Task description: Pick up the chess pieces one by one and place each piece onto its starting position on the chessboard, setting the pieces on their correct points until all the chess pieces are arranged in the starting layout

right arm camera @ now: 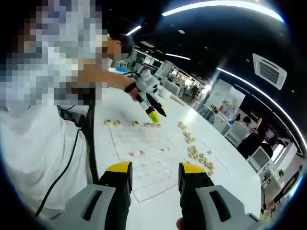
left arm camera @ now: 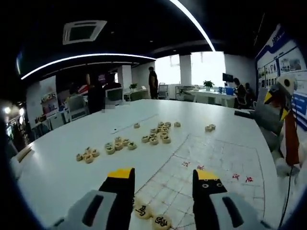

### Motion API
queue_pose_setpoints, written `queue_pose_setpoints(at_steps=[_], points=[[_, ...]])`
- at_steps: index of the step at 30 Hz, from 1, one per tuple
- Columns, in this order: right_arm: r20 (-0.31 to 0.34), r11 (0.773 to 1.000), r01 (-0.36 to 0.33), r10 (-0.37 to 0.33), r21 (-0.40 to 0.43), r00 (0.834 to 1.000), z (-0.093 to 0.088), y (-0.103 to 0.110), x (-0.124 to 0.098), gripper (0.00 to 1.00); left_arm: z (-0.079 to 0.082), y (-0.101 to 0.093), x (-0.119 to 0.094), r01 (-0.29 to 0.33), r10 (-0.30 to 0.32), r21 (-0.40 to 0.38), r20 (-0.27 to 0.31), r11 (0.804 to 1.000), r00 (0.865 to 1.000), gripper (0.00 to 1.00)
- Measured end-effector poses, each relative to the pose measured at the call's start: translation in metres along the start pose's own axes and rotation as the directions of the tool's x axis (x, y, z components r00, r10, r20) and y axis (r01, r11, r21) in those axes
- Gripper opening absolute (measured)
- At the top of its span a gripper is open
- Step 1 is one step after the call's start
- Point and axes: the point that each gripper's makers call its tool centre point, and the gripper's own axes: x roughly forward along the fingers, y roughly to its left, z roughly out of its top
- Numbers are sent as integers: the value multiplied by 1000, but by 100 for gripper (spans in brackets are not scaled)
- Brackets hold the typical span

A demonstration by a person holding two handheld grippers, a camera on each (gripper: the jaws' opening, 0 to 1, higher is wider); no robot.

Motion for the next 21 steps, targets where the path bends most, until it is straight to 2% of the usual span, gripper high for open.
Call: queue_pose_setpoints(at_steps=[6, 11, 14, 16, 18, 21], points=[[5, 1000, 9, -9, 5, 1000, -1, -3, -3, 39, 14, -15, 40, 30, -30, 2, -9, 1000, 1000, 41], [12, 1000, 13, -13, 8, 1000, 0, -5, -5, 39, 16, -18, 73, 0, 3, 52, -57, 999, 998, 30], [13, 1000, 17, -17, 10, 1000, 0, -6, -5, 39, 26, -21, 100, 1, -1, 1, -48, 1000, 999, 30], [14, 1000, 18, -18, 13, 1000, -1, -6, -5, 39, 28, -20, 114, -9, 8, -6, -49, 1000, 999, 27], [12, 1000, 12, -12, 9, 1000, -2, -5, -5, 39, 29, -18, 127, -28, 27, -23, -50, 999, 998, 24], [14, 1000, 17, -17, 13, 1000, -2, -8, -5, 39, 26, -17, 144, -35, 32, -52, -62, 998, 998, 23]])
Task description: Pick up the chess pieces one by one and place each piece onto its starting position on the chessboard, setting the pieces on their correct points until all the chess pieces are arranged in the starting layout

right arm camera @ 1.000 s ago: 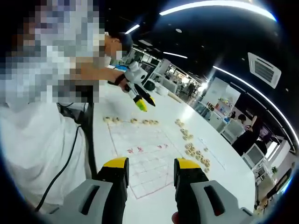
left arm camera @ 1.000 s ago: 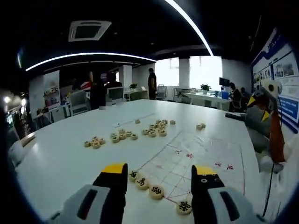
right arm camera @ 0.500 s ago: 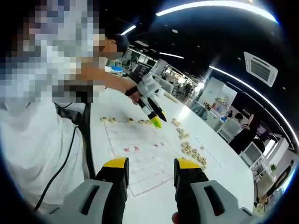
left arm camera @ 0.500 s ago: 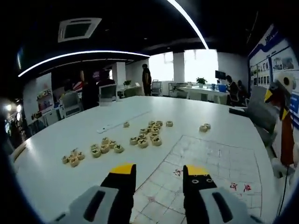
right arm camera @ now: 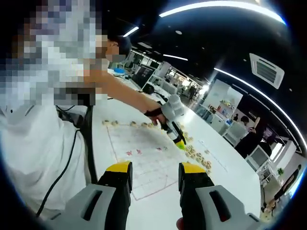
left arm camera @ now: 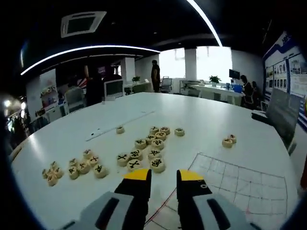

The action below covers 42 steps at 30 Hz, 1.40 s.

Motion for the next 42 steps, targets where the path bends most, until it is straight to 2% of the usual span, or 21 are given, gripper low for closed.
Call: queue_pose_setpoints(at_steps=[2, 4, 8, 9, 12, 16, 20, 23, 26, 27, 29, 31, 36, 42], points=[[3, 1000, 4, -4, 2, 1000, 0, -1, -1, 39, -1, 5, 9, -12, 12, -1, -14, 1000, 1000, 23], [4, 1000, 6, -6, 0, 1000, 0, -1, -3, 39, 0, 12, 15, -31, 31, -41, -6, 999, 1000, 23], [11, 1000, 14, -14, -1, 1000, 1, -3, -6, 39, -5, 25, 23, -60, 59, -68, -14, 996, 998, 23], [12, 1000, 16, -16, -1, 1000, 1, -4, -6, 39, -1, 25, 24, -60, 62, -107, 15, 992, 998, 23], [10, 1000, 13, -13, -2, 1000, 0, -4, -6, 39, 0, 25, 25, -57, 58, -109, 13, 992, 998, 24], [12, 1000, 14, -14, -1, 1000, 2, -4, -5, 39, 1, 16, 27, -35, 37, -92, 18, 995, 999, 30], [11, 1000, 6, -5, -9, 1000, 4, -1, -3, 39, 3, 17, 32, -48, 49, -63, 12, 997, 999, 29], [13, 1000, 3, -2, -10, 1000, 5, 0, -2, 39, 3, 17, 34, -65, 65, -6, -1, 998, 998, 30], [11, 1000, -5, 5, -14, 1000, 5, 1, 0, 39, 3, 17, 39, -62, 64, 99, -24, 993, 998, 31], [9, 1000, -6, 6, -15, 1000, 4, 1, 0, 39, 4, 15, 40, -60, 63, 104, -28, 993, 998, 31], [7, 1000, -5, 5, -13, 1000, 4, 0, 1, 39, 4, 16, 41, -67, 71, 117, -37, 991, 997, 29], [8, 1000, -9, 9, -16, 1000, 4, 1, 1, 39, 3, 16, 40, -69, 75, 133, -43, 989, 996, 21], [5, 1000, -8, 8, -16, 1000, 3, 0, 0, 39, 0, 18, 37, -56, 61, 89, -58, 995, 996, 20], [4, 1000, -6, 7, -15, 1000, 3, -1, 0, 39, 3, 19, 31, -47, 51, 71, -53, 996, 997, 20]])
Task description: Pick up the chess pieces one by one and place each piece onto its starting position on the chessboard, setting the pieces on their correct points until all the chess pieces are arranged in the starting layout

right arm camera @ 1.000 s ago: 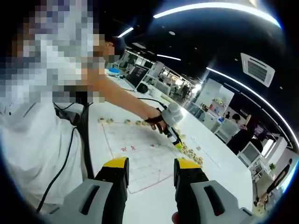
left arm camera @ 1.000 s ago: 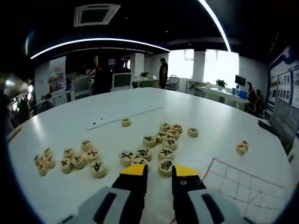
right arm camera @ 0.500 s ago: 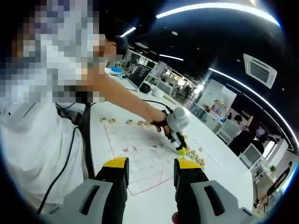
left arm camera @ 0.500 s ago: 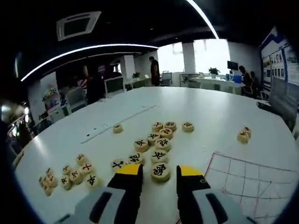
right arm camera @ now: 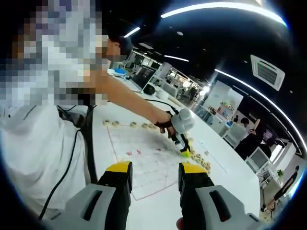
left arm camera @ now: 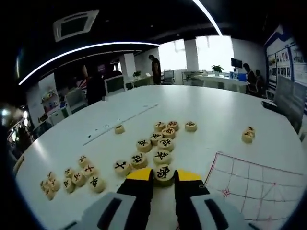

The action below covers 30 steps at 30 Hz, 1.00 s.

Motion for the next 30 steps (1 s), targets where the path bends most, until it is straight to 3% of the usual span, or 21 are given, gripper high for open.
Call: queue_pose_setpoints(at_steps=[9, 10, 14, 15, 16, 21, 30], points=[[-2, 1000, -8, 8, 2, 1000, 0, 2, 3, 40, 13, -5, -25, 19, -19, 17, 39, 1000, 999, 20], [-2, 1000, -12, 12, -1, 1000, 0, 2, 3, 40, 16, -12, -46, 40, -42, 33, 54, 999, 998, 20], [-7, 1000, -24, 23, -9, 1000, -1, 5, 4, 44, 12, -22, -85, 61, -67, 82, 83, 995, 994, 20], [-7, 1000, -26, 26, -11, 1000, -1, 6, 4, 44, 9, -25, -100, 52, -66, 137, 99, 989, 993, 20], [-6, 999, -30, 29, -13, 1000, 0, 7, 4, 44, 3, -30, -112, 60, -75, 145, 98, 988, 992, 20], [-10, 999, -31, 31, -16, 999, 0, 7, 5, 46, -24, -41, -168, 87, -102, 135, 114, 987, 988, 20], [-20, 999, -47, 46, -22, 999, 1, 13, 10, 46, -65, -50, -246, 119, -125, 65, 107, 991, 986, 20]])
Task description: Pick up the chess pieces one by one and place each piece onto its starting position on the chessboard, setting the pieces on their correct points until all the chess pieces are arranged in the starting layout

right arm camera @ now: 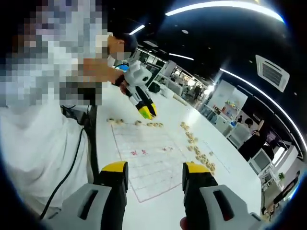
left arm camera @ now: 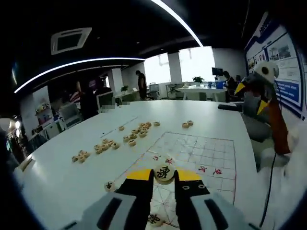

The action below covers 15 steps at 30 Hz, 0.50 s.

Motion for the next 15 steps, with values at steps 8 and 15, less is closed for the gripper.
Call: queue_pose_setpoints(at_steps=[8, 15], points=[[-4, 1000, -11, 11, -4, 1000, -1, 4, 3, 46, -34, -21, -28, 27, -28, -26, -54, 999, 998, 20], [-12, 1000, -13, 13, -5, 1000, -4, 5, 3, 46, -59, -27, -29, 48, -56, -78, -106, 996, 993, 20]])
